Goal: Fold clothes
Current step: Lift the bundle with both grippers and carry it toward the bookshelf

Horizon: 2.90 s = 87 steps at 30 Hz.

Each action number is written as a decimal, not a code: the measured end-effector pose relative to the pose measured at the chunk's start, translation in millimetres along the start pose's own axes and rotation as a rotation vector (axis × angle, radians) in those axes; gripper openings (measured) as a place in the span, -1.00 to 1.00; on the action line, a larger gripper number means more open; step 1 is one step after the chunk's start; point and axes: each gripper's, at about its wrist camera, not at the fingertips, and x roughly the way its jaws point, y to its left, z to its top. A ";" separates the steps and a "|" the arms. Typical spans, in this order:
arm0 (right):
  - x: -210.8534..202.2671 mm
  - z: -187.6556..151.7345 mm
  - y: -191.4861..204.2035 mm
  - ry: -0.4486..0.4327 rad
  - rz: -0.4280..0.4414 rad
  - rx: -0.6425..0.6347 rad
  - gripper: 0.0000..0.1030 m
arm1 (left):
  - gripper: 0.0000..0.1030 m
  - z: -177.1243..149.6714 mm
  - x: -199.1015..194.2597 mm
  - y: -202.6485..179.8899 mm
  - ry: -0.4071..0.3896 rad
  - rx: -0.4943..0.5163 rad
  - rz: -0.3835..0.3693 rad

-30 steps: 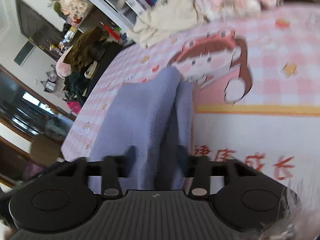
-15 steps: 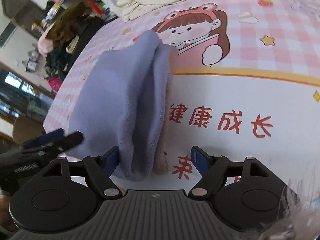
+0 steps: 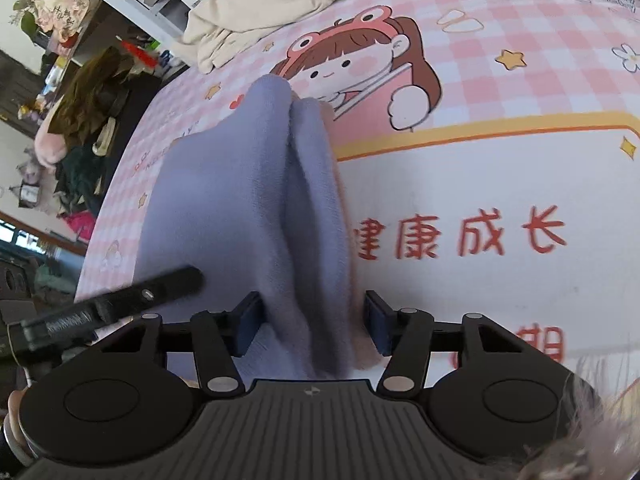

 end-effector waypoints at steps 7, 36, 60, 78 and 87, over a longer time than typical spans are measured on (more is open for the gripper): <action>7.7 -1.2 18.6 -0.078 -0.070 0.008 -0.17 | 0.28 17.6 -0.4 17.4 0.012 0.023 -0.045; 20.7 13.2 86.6 -0.167 -0.264 -0.258 -0.46 | 0.18 49.8 6.8 14.3 0.006 0.178 -0.021; 11.4 26.7 68.5 -0.226 -0.122 -0.184 -0.47 | -0.03 60.4 -1.8 27.2 -0.067 0.096 -0.099; 31.9 81.5 107.9 -0.334 -0.126 -0.248 -0.48 | -0.03 142.8 -0.2 48.4 -0.134 0.202 -0.133; 71.5 121.0 109.5 -0.340 -0.181 -0.192 -0.47 | -0.03 188.8 37.2 66.3 -0.107 0.241 -0.143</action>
